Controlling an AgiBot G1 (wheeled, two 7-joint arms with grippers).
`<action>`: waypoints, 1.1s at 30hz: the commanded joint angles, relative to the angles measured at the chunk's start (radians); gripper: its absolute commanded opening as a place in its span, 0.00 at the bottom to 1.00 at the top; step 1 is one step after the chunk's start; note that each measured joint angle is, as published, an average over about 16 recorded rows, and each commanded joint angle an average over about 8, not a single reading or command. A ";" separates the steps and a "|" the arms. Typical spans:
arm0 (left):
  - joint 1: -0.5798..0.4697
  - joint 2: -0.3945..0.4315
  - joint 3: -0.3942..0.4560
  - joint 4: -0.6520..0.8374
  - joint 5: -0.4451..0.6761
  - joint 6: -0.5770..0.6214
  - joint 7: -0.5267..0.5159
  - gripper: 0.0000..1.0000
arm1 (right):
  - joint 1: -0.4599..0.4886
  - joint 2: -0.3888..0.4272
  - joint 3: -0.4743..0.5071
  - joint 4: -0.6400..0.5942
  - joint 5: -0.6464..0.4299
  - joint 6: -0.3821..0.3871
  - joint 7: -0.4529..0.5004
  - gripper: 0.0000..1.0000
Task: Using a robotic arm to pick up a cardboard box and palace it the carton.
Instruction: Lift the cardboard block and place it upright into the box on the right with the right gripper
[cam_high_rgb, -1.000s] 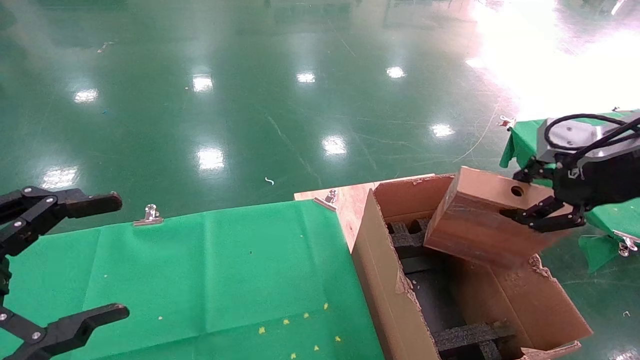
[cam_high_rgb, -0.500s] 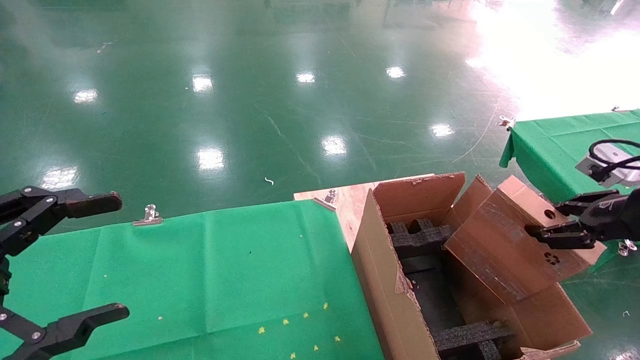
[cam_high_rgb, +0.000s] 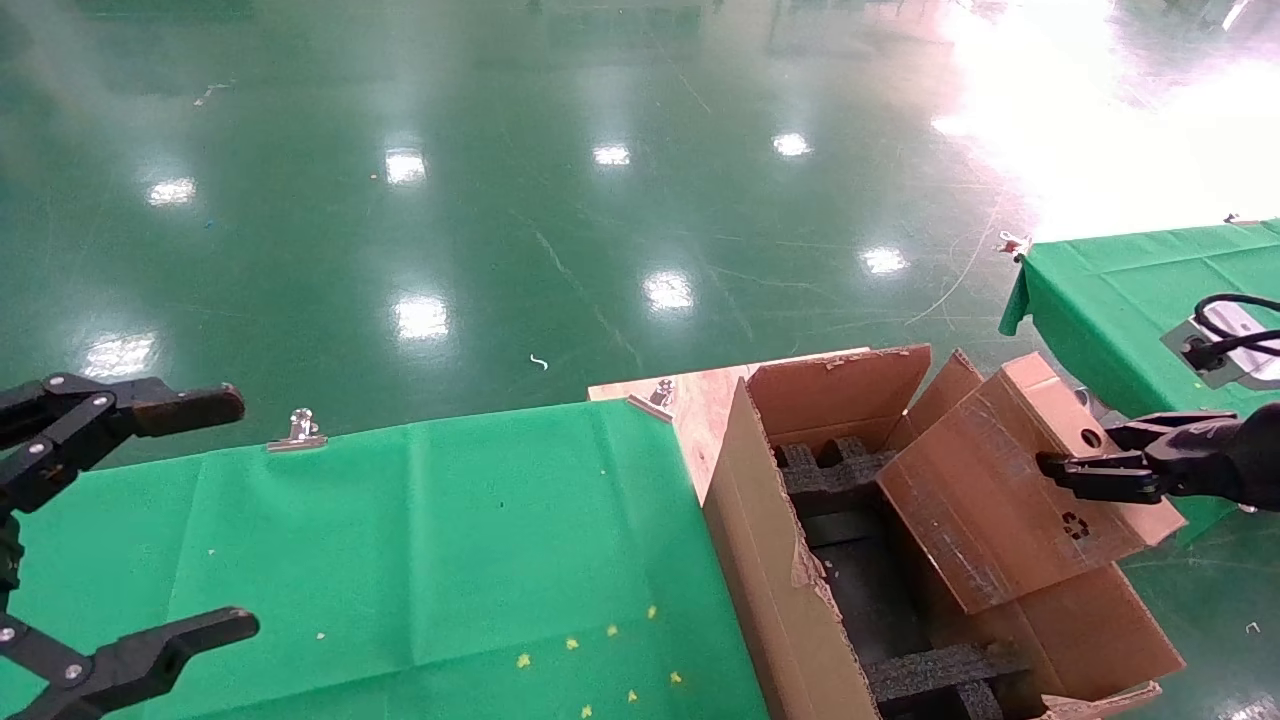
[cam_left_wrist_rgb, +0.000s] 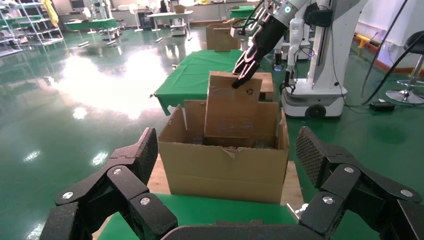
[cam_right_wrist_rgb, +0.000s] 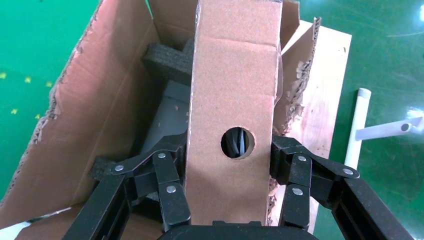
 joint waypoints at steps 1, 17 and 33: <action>0.000 0.000 0.000 0.000 0.000 0.000 0.000 1.00 | -0.003 0.002 -0.002 0.004 0.003 0.005 0.002 0.00; 0.000 0.000 0.000 0.000 0.000 0.000 0.000 1.00 | -0.027 -0.034 -0.026 0.026 -0.051 0.065 0.086 0.00; 0.000 0.000 0.001 0.000 0.000 0.000 0.000 1.00 | -0.072 -0.042 -0.088 0.237 -0.366 0.231 0.522 0.00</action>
